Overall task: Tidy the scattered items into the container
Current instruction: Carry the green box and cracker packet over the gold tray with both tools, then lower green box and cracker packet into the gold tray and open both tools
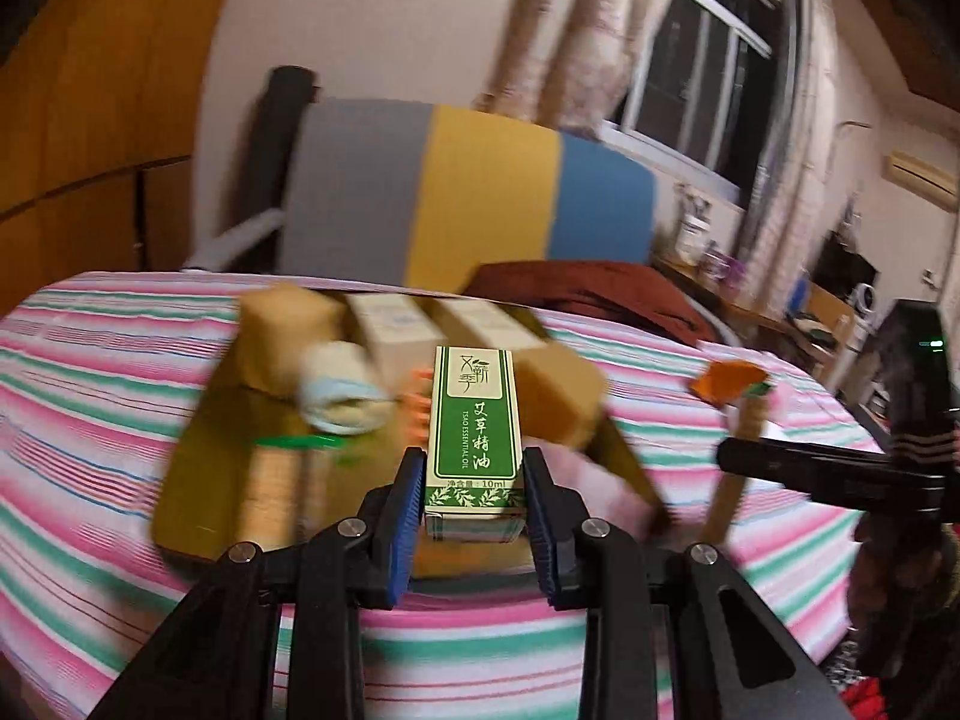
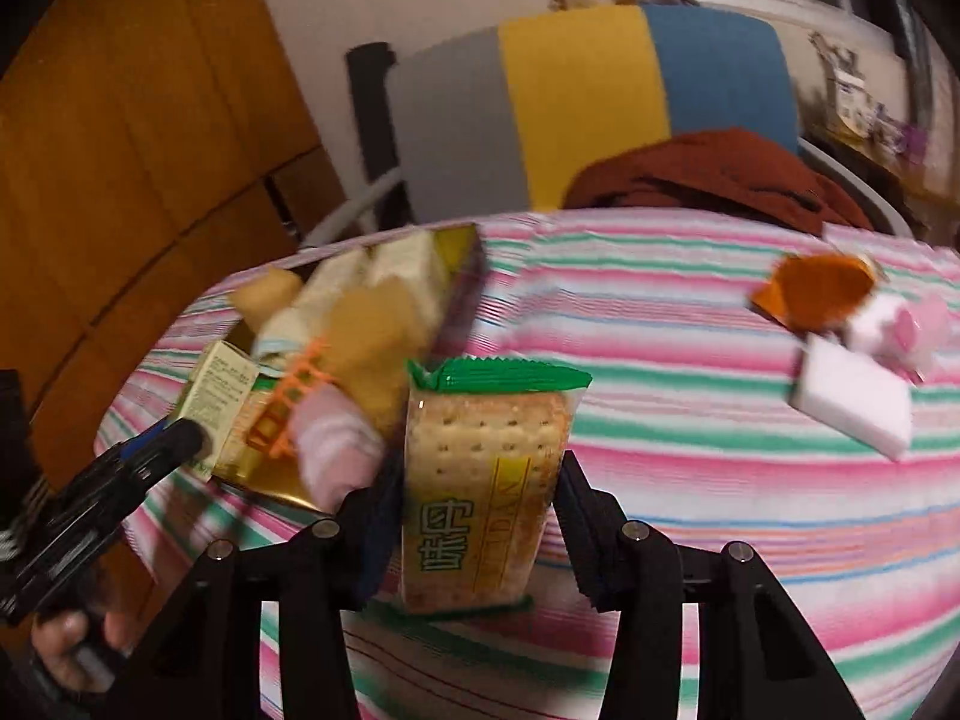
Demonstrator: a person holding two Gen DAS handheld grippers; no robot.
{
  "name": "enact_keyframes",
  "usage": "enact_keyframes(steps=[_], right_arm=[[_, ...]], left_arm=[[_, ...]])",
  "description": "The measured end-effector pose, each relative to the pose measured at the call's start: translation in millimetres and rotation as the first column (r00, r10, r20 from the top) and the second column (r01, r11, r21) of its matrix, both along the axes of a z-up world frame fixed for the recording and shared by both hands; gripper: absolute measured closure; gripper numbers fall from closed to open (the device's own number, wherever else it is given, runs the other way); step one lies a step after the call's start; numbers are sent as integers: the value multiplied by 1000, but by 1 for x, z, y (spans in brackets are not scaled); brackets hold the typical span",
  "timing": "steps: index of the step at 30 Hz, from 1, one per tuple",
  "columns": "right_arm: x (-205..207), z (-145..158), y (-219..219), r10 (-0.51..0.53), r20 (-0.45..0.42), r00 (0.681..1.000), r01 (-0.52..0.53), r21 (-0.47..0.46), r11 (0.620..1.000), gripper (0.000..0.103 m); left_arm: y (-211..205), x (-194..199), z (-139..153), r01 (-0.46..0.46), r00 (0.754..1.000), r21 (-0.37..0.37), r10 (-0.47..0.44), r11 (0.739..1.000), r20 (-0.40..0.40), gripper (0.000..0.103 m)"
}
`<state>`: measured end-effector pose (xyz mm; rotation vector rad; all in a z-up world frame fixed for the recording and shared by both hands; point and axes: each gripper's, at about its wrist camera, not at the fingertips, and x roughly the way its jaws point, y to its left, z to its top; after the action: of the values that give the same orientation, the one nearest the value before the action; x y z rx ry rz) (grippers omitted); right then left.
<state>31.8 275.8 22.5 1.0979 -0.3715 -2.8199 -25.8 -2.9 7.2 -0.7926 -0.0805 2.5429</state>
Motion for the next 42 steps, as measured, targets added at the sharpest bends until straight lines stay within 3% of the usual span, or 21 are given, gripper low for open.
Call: enact_keyframes(steps=[4, 8, 13, 23, 30, 34, 42], right_arm=[[-23, 11, -33, 83, -15, 996, -84, -43, 996, 55], [-46, 22, -68, 163, -29, 986, -165, -83, 983, 55], [-77, 26, -119, 243, -17, 970, -243, -44, 969, 55], [-123, -8, -150, 233, 84, 969, -225, -98, 969, 55], [-140, -27, -162, 224, 139, 965, -206, -132, 970, 55], [-144, -33, -163, 221, 149, 964, -196, -166, 966, 52], [-129, -26, -159, 228, 102, 968, -208, -173, 963, 51]], left_arm=[[-25, -23, 0, -50, 999, -53, 50, 997, -1, 72], [-47, -44, -3, -85, 996, -55, 86, 995, 27, 72], [-59, -58, -13, -109, 993, -74, 113, 991, 46, 72], [-66, -68, -39, -115, 988, -87, 123, 990, 95, 71], [-68, -73, -40, -120, 988, -73, 126, 990, 89, 70], [-65, -73, -40, -104, 990, -62, 109, 993, 86, 59], [-68, -62, -37, -130, 989, -40, 133, 991, 66, 58]])
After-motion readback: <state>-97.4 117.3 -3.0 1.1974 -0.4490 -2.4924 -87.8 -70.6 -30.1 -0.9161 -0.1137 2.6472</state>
